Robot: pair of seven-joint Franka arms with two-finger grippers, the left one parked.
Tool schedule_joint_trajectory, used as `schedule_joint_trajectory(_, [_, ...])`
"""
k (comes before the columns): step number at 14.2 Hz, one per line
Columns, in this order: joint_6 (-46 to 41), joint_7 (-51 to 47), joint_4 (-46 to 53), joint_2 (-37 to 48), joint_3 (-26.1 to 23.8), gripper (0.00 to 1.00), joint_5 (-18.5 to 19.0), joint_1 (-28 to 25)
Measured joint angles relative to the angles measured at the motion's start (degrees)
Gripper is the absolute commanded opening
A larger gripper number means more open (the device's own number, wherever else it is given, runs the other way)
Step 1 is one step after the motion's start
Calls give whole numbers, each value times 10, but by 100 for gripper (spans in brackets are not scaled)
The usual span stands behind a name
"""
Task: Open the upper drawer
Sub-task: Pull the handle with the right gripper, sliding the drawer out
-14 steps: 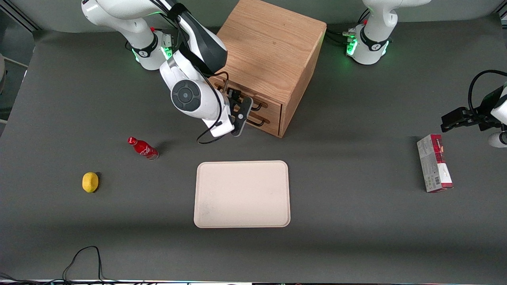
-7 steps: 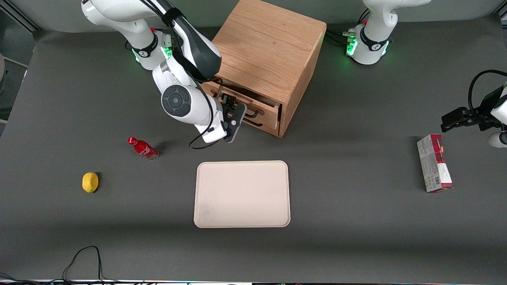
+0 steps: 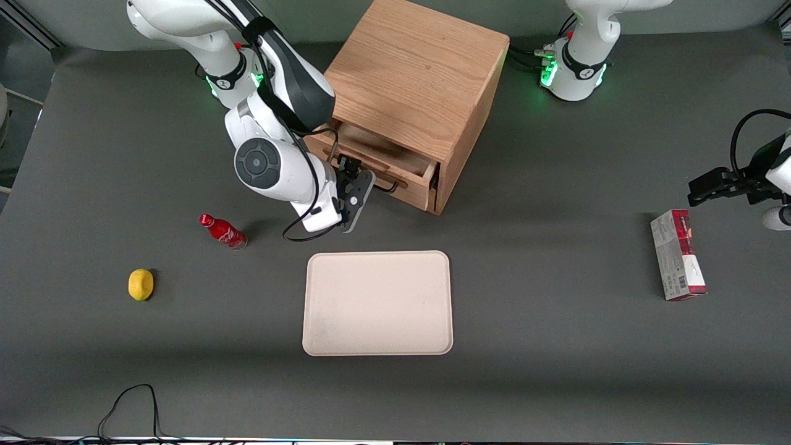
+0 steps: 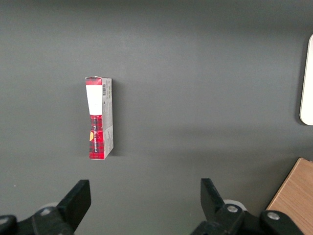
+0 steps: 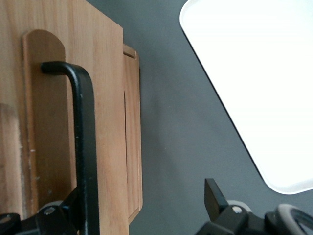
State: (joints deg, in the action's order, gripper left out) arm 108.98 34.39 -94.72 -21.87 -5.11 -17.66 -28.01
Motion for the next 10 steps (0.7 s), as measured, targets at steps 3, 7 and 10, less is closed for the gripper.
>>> schedule_joint_trajectory(3, [0,2,11,-5,1,100,0,5])
schedule_joint_trajectory(7, [0,6,25,-16,2,100,0,10])
schedule_joint_trajectory(10, [0,9,34,-23,2,100,0,14])
